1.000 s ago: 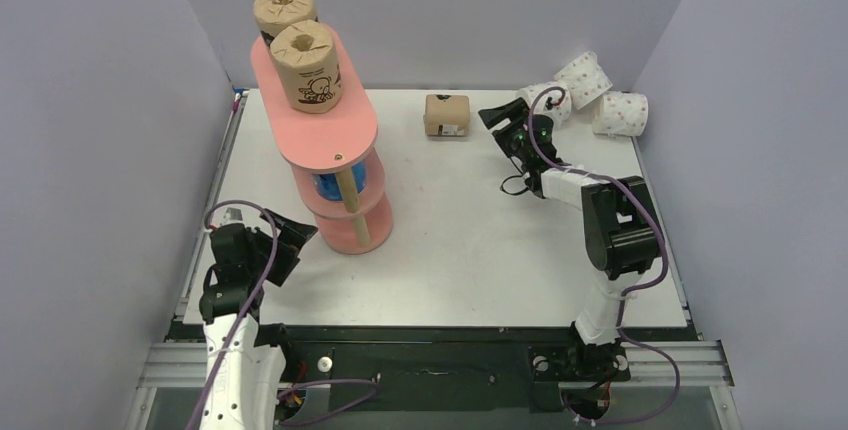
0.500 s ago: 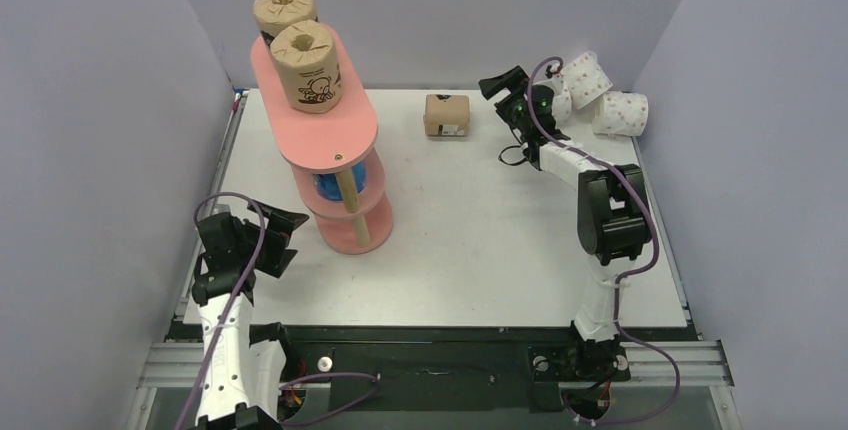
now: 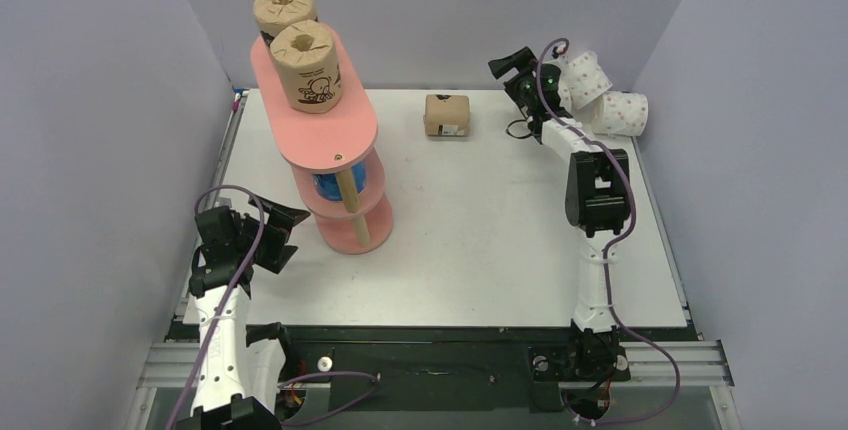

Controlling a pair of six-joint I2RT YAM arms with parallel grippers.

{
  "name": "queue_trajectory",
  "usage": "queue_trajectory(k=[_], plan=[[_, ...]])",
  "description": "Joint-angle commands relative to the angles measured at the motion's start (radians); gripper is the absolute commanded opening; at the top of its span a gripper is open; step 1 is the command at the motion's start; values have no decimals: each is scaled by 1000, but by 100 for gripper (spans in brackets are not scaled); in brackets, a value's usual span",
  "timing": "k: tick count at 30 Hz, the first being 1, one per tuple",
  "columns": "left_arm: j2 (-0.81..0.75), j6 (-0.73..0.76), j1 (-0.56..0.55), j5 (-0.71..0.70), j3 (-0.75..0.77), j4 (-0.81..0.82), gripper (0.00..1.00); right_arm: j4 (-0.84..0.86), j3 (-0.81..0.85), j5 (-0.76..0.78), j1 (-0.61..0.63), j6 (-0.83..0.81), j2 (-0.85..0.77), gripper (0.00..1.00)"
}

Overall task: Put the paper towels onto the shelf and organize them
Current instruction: Adjust the paper towel at the center of the board.

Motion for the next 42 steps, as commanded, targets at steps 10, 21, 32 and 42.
queue_trajectory(k=[10,21,32,42], plan=[[4,56,-18,2,48,-13,96,-27,104,-65,96,-43,107,86],[-10,36,-20,14,26,10,97,-12,68,-78,127,-26,122,85],[-16,19,-25,22,25,21,97,106,-150,-70,169,43,11,82],[-56,4,-29,25,-3,18,97,175,-317,-47,225,66,-110,81]])
